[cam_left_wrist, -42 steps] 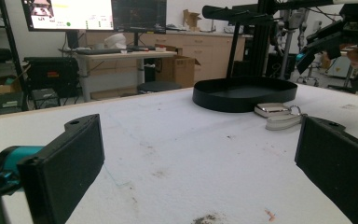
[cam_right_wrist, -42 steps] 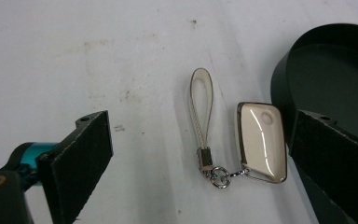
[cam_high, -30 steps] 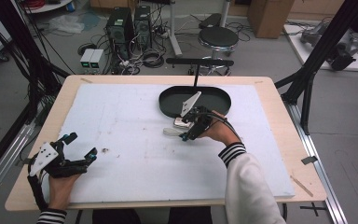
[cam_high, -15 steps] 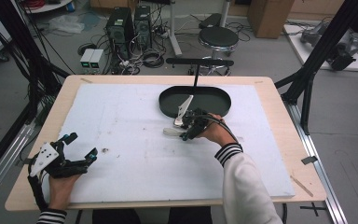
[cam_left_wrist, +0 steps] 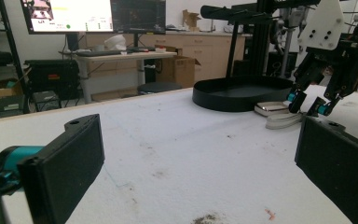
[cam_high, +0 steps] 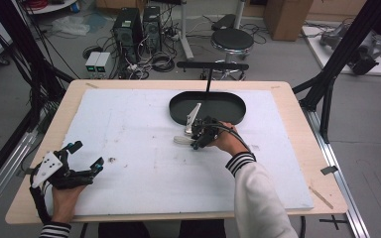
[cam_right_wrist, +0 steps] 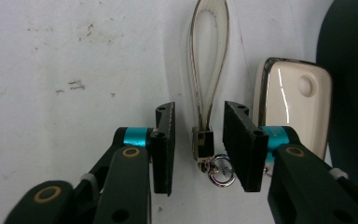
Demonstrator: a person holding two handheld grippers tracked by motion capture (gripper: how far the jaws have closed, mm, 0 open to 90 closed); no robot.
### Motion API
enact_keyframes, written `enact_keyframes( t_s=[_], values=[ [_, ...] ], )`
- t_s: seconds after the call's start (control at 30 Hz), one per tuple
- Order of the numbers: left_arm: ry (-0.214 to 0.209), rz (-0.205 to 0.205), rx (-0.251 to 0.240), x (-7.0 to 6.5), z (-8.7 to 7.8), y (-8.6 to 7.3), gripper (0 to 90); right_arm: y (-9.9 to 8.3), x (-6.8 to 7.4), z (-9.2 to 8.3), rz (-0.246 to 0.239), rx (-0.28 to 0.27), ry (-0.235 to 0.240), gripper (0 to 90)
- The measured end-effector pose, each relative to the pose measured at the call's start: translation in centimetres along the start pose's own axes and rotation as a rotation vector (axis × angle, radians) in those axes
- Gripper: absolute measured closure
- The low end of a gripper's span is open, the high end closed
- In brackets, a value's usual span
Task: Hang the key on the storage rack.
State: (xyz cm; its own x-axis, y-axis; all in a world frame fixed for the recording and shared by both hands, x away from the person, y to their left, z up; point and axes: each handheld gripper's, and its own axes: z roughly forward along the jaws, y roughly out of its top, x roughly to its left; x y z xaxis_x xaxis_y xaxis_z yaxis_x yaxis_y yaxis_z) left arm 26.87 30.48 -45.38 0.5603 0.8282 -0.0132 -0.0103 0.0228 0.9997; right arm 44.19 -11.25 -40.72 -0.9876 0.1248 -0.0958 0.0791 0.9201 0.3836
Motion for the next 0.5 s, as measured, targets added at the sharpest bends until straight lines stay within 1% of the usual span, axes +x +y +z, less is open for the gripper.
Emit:
enact_keyframes(
  t_s=[0.07,0.17,0.23,0.27,0.33,0.37,0.5],
  values=[
    [-0.001,0.001,-0.001,-0.02,0.00,0.00,1.7,-0.01,-0.08,0.06,-0.005,0.005,0.001,69.0],
    [-0.001,0.002,-0.001,-0.03,0.00,0.00,1.7,0.01,-0.11,0.13,-0.002,0.009,0.001,70.0],
    [-0.001,0.002,-0.001,-0.03,-0.01,0.00,1.7,0.03,-0.13,0.25,-0.007,0.014,0.000,72.0],
    [-0.001,0.003,-0.001,-0.03,-0.01,-0.01,1.7,0.03,-0.14,0.36,-0.008,0.023,0.001,74.5],
    [-0.001,0.003,-0.002,-0.04,-0.01,-0.01,1.7,0.02,-0.16,0.41,-0.013,0.024,0.002,75.2],
    [-0.001,0.002,-0.001,-0.03,-0.01,-0.01,1.7,0.04,-0.17,0.39,-0.014,0.025,0.003,79.8],
    [-0.001,0.002,-0.002,-0.03,-0.01,-0.01,1.7,0.07,-0.18,0.39,-0.015,0.027,0.003,80.7]
  ],
)
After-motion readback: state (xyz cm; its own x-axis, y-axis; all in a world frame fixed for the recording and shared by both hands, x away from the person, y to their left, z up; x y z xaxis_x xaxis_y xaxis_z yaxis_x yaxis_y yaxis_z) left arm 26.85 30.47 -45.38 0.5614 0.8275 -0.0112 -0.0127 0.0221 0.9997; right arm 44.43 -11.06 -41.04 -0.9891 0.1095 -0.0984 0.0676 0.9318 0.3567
